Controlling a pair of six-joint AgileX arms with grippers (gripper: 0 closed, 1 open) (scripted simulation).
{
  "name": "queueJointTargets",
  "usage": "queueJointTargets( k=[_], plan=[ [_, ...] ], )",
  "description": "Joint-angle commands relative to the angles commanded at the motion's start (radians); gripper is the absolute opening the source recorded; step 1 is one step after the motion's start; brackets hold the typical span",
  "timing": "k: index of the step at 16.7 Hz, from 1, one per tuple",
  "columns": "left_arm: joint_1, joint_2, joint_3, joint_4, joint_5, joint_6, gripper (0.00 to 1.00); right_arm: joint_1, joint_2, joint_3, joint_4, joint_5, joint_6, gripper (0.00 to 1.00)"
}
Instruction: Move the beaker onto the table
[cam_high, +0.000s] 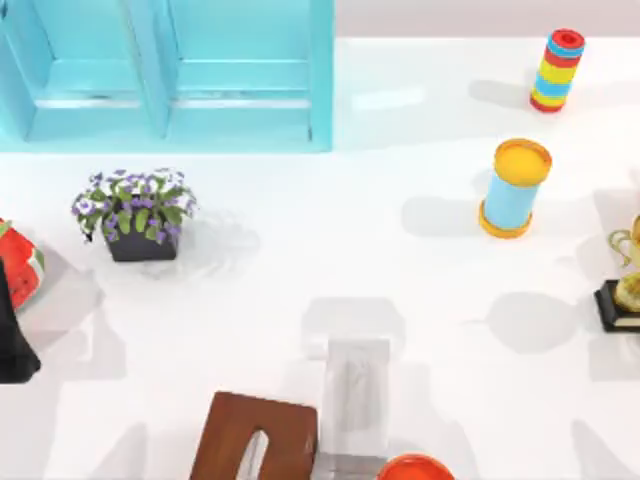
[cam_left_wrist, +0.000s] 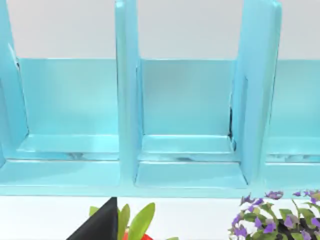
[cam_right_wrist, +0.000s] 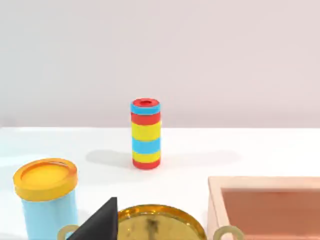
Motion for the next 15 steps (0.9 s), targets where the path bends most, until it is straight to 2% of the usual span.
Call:
queueJointTargets(
  k=[4, 7, 15],
  plan=[
    [0.000, 0.000, 0.000, 0.000, 0.000, 0.000, 1.00, -0.024, 0.034, 0.034, -0.033, -0.001, -0.016, 1.00],
    [0.000, 0.000, 0.000, 0.000, 0.000, 0.000, 1.00, -0.104, 0.162, 0.159, -0.157, -0.003, -0.079, 1.00],
    [0.000, 0.000, 0.000, 0.000, 0.000, 0.000, 1.00, -0.425, 0.869, 0.718, -0.724, 0.004, -0.413, 1.00]
  ],
)
